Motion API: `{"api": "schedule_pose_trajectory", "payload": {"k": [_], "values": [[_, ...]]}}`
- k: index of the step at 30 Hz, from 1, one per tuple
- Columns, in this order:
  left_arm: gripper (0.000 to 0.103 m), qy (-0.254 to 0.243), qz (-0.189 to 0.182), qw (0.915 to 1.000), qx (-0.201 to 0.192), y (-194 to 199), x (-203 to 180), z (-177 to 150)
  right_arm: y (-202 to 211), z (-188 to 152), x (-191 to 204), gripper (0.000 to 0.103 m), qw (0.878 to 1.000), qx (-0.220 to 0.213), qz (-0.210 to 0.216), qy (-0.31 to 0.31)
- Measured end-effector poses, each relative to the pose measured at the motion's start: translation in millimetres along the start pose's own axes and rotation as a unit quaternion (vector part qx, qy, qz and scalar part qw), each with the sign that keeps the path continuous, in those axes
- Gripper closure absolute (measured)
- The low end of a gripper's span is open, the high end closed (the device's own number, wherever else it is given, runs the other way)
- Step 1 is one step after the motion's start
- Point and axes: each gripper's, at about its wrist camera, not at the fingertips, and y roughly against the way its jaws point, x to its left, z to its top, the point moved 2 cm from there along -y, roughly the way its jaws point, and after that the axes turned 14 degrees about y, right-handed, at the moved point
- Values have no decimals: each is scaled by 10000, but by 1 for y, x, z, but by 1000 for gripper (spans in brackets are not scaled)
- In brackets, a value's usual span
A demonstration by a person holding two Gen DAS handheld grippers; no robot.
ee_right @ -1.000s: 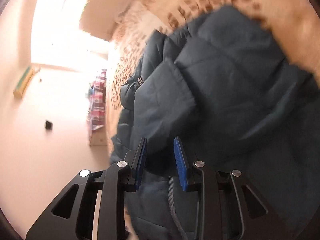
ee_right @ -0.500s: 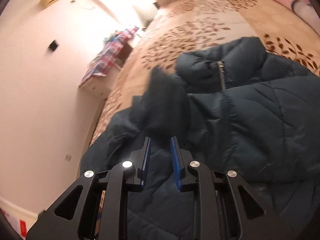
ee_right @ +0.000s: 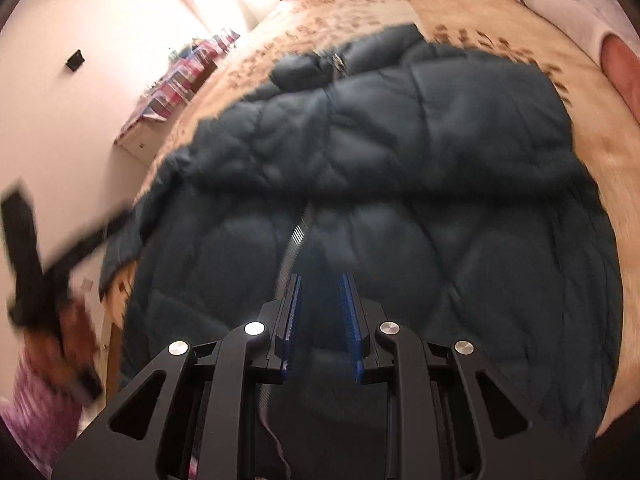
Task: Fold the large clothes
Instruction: 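Grasp the other sleeve with the left gripper and lift it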
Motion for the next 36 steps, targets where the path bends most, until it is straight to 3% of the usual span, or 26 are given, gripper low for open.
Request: {"api": "schedule_pose_trajectory", "payload": {"k": [7, 9, 14, 17, 25, 32, 36], "values": [[40, 368, 416, 9979, 318, -73, -12, 27, 18, -16, -29, 79, 9995, -136, -196, -192], [48, 419, 605, 9964, 409, -88, -12, 27, 21, -16, -36, 79, 9993, -200, -209, -248], [48, 34, 1134, 9929, 367, -103, -21, 19, 23, -22, -43, 79, 9989, -226, -259, -314], [48, -119, 1175, 9927, 260, -91, -27, 19, 23, -25, -45, 79, 9989, -206, -281, -322], [40, 142, 583, 9982, -53, -17, -6, 11, 37, -33, -40, 79, 9983, -317, -327, -350], [35, 861, 692, 9939, -68, 37, 75, -14, 42, -43, -23, 79, 9990, -256, -298, -192], [35, 1624, 843, 9830, -154, 55, 137, -20, 37, -45, -10, 79, 9995, -125, -299, -56]]}}
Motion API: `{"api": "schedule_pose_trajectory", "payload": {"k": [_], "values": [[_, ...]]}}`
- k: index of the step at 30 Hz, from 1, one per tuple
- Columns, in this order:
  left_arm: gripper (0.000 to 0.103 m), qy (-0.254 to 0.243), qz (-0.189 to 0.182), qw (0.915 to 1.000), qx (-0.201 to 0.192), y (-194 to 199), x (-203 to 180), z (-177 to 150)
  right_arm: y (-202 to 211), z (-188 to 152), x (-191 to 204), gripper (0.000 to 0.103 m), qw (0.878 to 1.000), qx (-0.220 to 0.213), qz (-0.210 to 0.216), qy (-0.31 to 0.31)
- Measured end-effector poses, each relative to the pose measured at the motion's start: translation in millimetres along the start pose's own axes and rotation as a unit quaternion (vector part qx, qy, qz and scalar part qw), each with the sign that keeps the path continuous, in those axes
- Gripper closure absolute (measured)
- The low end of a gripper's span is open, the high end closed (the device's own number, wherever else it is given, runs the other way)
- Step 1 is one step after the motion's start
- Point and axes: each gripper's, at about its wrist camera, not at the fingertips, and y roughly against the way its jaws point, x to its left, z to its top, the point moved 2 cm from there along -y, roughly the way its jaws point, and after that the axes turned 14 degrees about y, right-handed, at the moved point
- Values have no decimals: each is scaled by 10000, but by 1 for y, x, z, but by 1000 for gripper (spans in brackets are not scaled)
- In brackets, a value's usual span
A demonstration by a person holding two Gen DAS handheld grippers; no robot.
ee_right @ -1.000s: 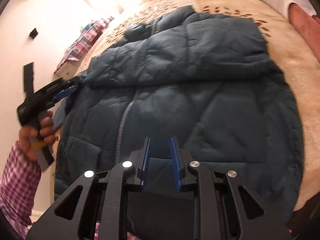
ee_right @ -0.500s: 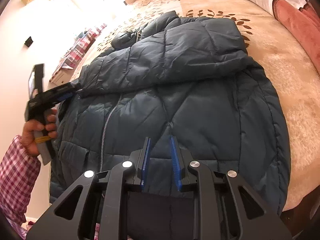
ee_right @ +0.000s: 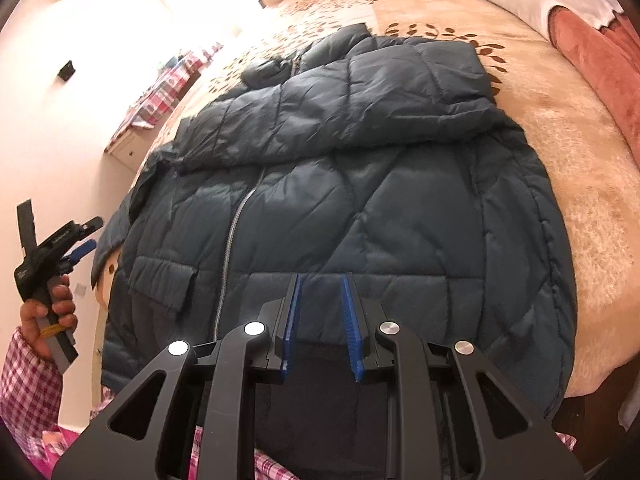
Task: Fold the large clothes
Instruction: 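Grasp the other sleeve with the left gripper and lift it, then fold the held sleeve over the jacket body and open the left gripper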
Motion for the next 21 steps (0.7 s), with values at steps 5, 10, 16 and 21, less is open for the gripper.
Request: {"api": "schedule_pose_trajectory", "payload": {"k": [5, 10, 16, 21], "values": [[35, 997, 4, 9949, -123, -4, 63, 29, -5, 4, 17, 79, 9999, 89, 18, 137], [35, 2252, -303, 9738, -51, -19, 119, 48, -12, 9, 30, 79, 9996, 180, 20, 219], [35, 3405, -840, 9362, 231, -49, 155, 50, -21, 10, 36, 79, 9991, 329, 15, 255], [35, 3697, -858, 9247, 288, -76, 156, 53, -27, 10, 38, 79, 9988, 420, 13, 258]]}}
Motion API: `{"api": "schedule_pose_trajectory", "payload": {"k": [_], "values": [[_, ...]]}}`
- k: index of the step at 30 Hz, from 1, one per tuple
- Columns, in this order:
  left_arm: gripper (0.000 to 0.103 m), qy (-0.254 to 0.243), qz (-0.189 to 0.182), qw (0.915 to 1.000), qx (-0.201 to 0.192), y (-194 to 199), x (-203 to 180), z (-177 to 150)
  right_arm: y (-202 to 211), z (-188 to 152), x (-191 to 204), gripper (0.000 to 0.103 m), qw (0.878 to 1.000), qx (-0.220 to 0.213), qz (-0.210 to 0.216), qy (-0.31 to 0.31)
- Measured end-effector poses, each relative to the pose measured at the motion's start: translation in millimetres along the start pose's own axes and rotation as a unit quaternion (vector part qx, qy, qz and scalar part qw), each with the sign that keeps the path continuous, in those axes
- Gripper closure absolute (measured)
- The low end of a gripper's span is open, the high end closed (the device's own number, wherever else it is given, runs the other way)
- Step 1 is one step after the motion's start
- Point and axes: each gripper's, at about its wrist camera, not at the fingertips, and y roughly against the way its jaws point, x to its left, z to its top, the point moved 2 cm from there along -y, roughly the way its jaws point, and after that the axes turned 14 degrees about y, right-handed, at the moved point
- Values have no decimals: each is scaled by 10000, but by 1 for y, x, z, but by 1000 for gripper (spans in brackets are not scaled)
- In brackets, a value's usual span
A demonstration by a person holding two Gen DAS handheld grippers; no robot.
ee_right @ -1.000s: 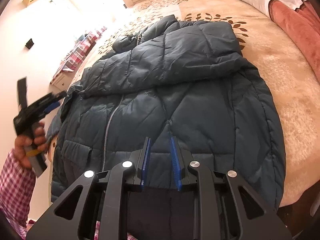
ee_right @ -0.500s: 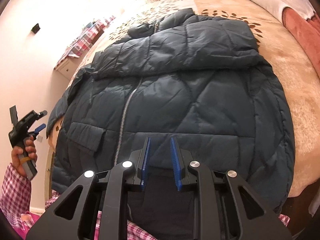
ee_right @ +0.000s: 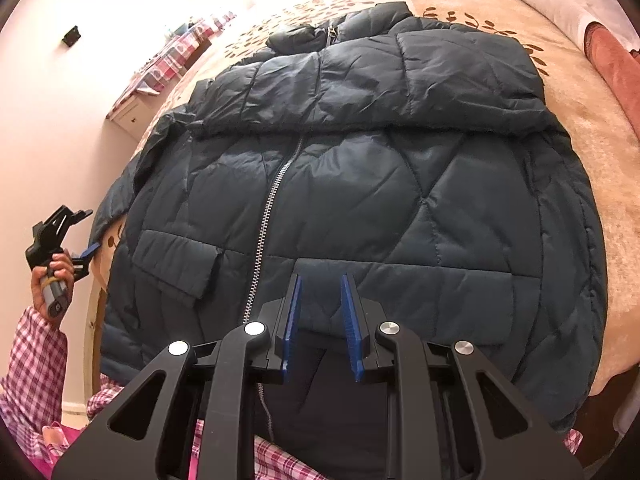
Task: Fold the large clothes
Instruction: 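Fold the held sleeve over the jacket body and open the left gripper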
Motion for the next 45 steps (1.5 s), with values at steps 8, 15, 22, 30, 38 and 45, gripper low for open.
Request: {"api": "schedule_pose_trajectory", "payload": {"k": [8, 15, 22, 30, 38, 45], "values": [[59, 192, 220, 9979, -577, -13, 3, 20, -1, 1, -3, 79, 10000, 34, -52, -44], [96, -1011, 613, 9835, -1372, 12, -32, 18, 3, -2, -9, 79, 9999, -45, -61, -104], [97, -2935, -311, 9341, -2011, 77, -153, -41, 12, -6, -18, 79, 9995, -251, 21, -213], [98, -4763, -1582, 8529, -1436, 114, -253, -176, 30, -18, -36, 79, 9978, -530, 82, -387], [98, -5738, -1713, 8008, -111, 53, -259, -318, 48, -34, -66, 79, 9942, -796, 44, -719], [98, -6398, -925, 7599, 675, -29, -212, -416, 49, -43, -85, 79, 9918, -859, 53, -947]]}}
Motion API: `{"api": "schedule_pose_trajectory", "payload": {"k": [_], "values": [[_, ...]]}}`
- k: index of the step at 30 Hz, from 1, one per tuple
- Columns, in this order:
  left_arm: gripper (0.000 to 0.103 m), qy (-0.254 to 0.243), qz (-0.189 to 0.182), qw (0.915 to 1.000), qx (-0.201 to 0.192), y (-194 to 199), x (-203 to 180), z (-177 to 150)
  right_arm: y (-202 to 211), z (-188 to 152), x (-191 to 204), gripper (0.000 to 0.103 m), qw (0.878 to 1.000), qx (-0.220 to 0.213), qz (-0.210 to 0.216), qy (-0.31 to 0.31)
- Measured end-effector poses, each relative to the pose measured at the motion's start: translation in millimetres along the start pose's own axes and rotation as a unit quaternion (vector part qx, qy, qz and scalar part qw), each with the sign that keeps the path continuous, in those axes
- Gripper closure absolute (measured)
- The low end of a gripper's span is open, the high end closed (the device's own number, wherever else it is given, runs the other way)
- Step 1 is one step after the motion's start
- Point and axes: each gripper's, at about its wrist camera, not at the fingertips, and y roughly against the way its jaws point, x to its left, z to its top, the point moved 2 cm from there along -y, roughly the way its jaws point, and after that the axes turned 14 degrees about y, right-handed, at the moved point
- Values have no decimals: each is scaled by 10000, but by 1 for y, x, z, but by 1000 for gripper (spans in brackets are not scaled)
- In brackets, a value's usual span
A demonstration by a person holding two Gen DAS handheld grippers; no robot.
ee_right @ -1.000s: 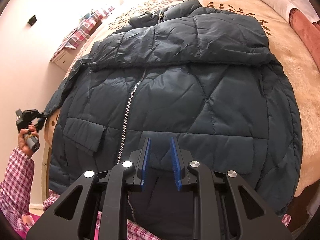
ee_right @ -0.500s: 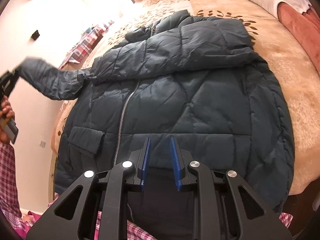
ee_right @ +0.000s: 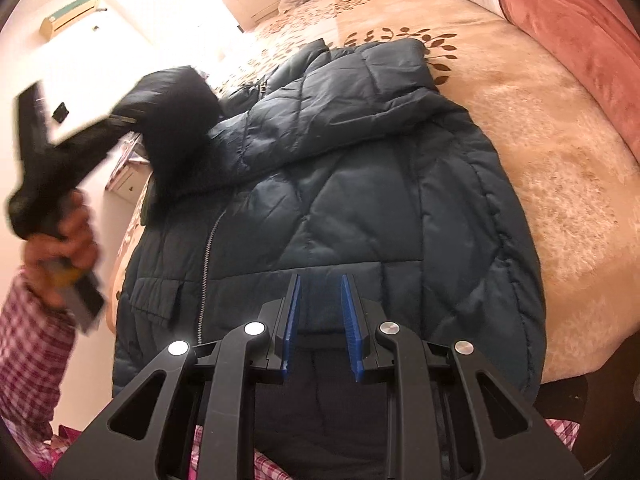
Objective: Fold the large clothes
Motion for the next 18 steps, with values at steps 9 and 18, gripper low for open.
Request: {"api": "schedule_pose_trajectory", "payload": {"k": [9, 18], "values": [[56, -139, 38, 9938, 1105, -40, -9, -46, -7, 2, -12, 79, 9999, 65, -21, -135], [41, -199, -418, 9950, 886, 11, -7, -53, -21, 19, -10, 53, 9998, 161, -61, -110]]}}
